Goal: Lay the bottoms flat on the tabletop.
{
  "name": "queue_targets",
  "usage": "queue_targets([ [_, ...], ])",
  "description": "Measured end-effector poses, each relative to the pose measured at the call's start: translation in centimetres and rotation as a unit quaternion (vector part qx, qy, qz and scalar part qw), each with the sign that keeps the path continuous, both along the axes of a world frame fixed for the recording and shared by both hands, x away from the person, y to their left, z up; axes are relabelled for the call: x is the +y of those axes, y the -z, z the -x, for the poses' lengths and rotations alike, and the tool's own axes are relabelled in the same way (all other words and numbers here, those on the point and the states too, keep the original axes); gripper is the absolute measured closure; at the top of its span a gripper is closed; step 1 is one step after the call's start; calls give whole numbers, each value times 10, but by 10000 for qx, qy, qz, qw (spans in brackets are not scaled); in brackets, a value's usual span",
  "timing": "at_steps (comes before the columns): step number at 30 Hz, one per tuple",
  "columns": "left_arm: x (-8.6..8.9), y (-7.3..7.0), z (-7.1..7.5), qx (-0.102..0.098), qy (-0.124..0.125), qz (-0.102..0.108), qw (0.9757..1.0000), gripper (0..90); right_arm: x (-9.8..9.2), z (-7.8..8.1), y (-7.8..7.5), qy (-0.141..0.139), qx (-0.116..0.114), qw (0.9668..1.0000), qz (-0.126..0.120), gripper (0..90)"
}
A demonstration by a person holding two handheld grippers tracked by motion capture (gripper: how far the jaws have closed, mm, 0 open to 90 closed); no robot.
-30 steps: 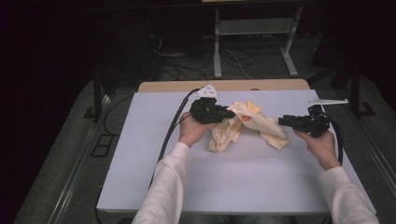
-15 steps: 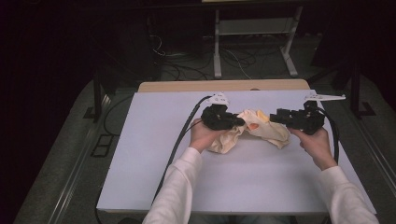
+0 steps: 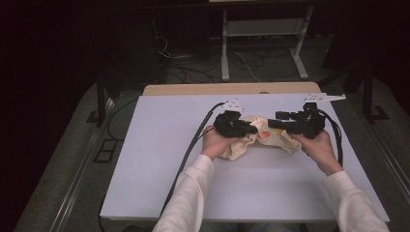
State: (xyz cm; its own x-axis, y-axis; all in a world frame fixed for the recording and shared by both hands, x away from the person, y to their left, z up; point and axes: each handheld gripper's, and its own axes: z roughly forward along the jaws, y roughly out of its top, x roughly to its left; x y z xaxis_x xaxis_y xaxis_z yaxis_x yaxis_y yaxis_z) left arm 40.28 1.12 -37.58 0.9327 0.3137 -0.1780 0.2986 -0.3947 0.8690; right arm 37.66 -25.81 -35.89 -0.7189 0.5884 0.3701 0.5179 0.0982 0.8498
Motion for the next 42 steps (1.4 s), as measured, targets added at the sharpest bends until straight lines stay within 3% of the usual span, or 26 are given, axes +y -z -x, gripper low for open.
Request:
queue_targets([
  [7, -5, 4, 0, 57, 93, -106, 9999, 773, 5, -4, 5, -21, 137, 9997, 209, 301],
  [11, -5, 5, 1, 65, 118, -115, 9998, 772, 5, -7, 9, -14, 265, 9992, 300, 363],
  [16, -5, 5, 1, 75, 116, -136, 9998, 771, 4, -12, 14, -248, 530, 9976, 364, 547],
  [21, -6, 6, 1, 90, 104, -136, 9998, 770, 6, -12, 15, -435, 553, 9967, 406, 790],
  [23, -6, 6, 1, 120, 96, -145, 9998, 769, 9, -11, 14, -451, 517, 9963, 515, 832],
  [27, -3, 6, -1, 131, 16, 2, 9999, 741, 9, -12, 12, -299, 493, 9972, 479, 846],
  [30, 2, 4, -1, 126, -128, 147, 9997, 668, 7, -15, 11, -32, 462, 9980, 432, 849],
  [32, 6, 4, 0, 102, -246, 131, 9996, 592, 4, -18, 11, 144, 480, 9981, 348, 850],
  [42, 31, 0, 2, -108, -763, 300, 9966, 399, -5, -29, 19, 651, 620, 9959, 107, 850],
])
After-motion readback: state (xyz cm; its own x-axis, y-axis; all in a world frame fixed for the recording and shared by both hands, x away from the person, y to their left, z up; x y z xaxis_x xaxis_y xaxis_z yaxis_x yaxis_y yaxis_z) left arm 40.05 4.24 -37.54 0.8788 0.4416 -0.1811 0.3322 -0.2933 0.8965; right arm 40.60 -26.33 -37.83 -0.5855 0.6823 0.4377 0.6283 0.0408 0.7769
